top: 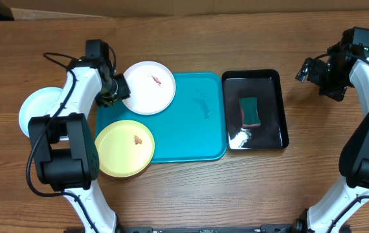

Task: Clean dirty plates on tray and stack at the side
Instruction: 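Grip the white plate rim with the left gripper and hold it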

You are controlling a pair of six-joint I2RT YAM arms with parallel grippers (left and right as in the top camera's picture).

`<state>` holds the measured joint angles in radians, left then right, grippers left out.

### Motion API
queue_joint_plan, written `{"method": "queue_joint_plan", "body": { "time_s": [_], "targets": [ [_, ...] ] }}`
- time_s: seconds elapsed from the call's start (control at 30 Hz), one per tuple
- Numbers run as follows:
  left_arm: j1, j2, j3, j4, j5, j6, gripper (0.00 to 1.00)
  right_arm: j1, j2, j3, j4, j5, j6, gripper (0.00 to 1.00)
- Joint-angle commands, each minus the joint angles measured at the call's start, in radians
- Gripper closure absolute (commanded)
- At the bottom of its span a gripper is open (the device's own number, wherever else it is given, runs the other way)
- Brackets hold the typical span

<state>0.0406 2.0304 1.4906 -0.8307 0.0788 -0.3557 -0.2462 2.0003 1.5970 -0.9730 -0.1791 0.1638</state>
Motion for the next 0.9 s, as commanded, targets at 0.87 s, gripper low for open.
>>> {"method": "queue_joint_plan", "body": {
  "time_s": [0.87],
  "targets": [
    [-0.075, 0.010, -0.060, -0.008, 0.026, -0.048, 0.96, 0.004, -0.020, 0.027, 0.002, -0.005, 0.005, 0.00]
  ]
}}
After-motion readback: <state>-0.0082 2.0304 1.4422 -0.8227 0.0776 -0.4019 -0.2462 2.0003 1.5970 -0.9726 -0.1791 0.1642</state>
